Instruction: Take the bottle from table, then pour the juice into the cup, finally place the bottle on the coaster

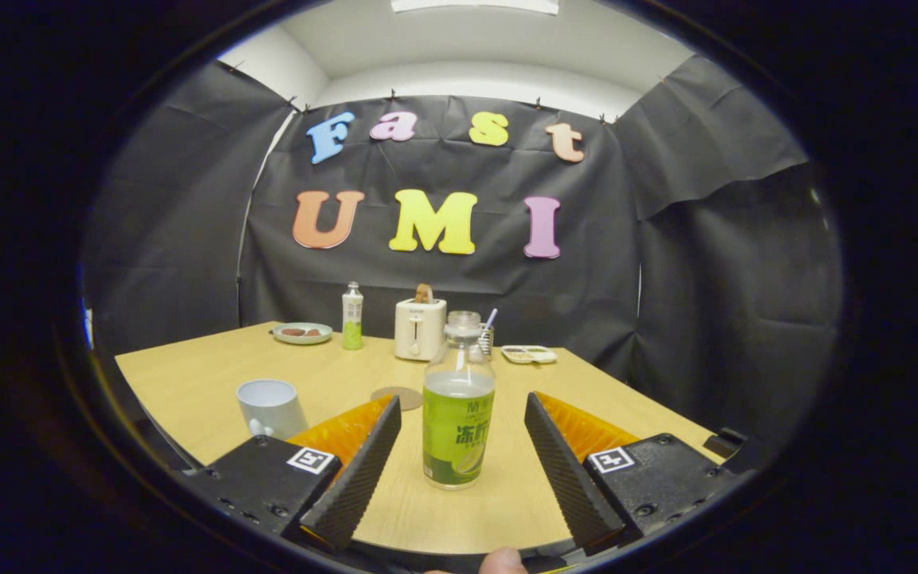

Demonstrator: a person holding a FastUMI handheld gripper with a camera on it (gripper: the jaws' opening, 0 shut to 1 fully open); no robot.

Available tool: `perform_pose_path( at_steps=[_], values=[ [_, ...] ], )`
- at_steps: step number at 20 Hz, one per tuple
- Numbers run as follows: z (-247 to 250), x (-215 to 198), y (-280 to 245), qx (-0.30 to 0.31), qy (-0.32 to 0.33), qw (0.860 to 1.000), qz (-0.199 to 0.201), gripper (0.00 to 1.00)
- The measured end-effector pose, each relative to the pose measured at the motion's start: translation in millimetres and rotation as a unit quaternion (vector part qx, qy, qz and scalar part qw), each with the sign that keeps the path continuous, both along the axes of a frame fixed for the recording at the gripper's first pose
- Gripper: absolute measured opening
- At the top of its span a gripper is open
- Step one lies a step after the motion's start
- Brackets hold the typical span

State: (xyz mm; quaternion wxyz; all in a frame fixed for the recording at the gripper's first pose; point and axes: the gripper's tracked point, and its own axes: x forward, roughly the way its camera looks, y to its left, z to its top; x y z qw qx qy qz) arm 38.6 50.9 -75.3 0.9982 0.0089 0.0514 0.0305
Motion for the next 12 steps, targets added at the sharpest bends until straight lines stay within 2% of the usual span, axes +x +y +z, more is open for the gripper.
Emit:
perform_pose_path(
  at_steps=[9,12],
  values=[
    [-34,44,3,0.037,0.076,0.996,-0.029,1.0],
    [-32,54,5,0.039,0.076,0.996,-0.031,1.0]
  ],
)
